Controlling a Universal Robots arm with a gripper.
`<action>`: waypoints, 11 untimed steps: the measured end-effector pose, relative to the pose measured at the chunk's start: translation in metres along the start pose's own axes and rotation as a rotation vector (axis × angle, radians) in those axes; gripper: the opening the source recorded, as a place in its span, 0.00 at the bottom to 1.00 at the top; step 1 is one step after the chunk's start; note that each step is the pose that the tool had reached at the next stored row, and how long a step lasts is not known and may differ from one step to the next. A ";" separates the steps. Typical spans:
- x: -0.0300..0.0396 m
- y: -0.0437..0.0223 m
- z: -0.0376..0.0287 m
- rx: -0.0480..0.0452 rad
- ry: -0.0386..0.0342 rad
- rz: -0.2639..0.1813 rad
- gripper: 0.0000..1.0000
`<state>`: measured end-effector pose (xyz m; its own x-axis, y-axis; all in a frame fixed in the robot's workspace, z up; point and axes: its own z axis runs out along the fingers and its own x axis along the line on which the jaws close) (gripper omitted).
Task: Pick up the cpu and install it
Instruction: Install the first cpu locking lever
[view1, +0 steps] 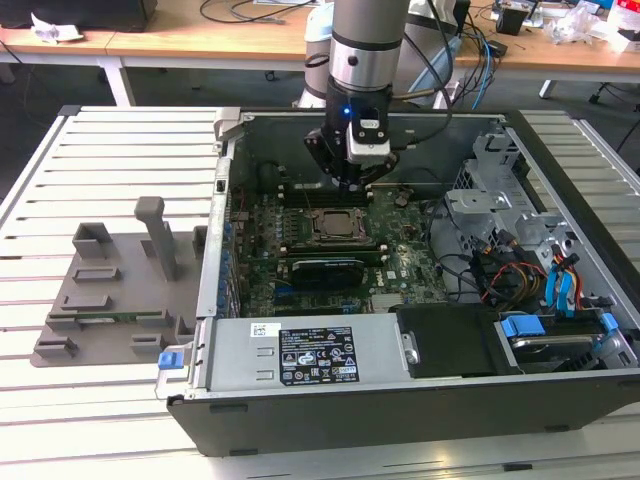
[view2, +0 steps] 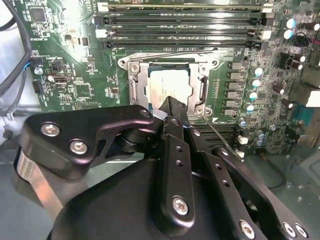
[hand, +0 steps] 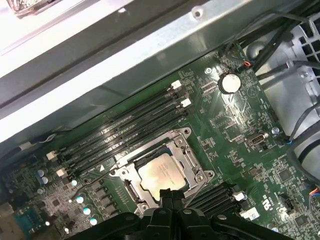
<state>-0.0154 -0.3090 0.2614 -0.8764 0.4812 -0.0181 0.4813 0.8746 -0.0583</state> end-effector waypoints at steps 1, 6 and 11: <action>0.0000 0.0000 0.0000 -0.0003 -0.0009 -0.016 0.11; 0.0000 0.0000 0.0000 -0.0014 -0.0044 -0.076 0.11; 0.0000 0.0000 0.0000 -0.0029 -0.0093 -0.158 0.11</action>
<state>-0.0154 -0.3090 0.2614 -0.9415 0.3367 -0.0181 0.3371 0.9397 -0.0582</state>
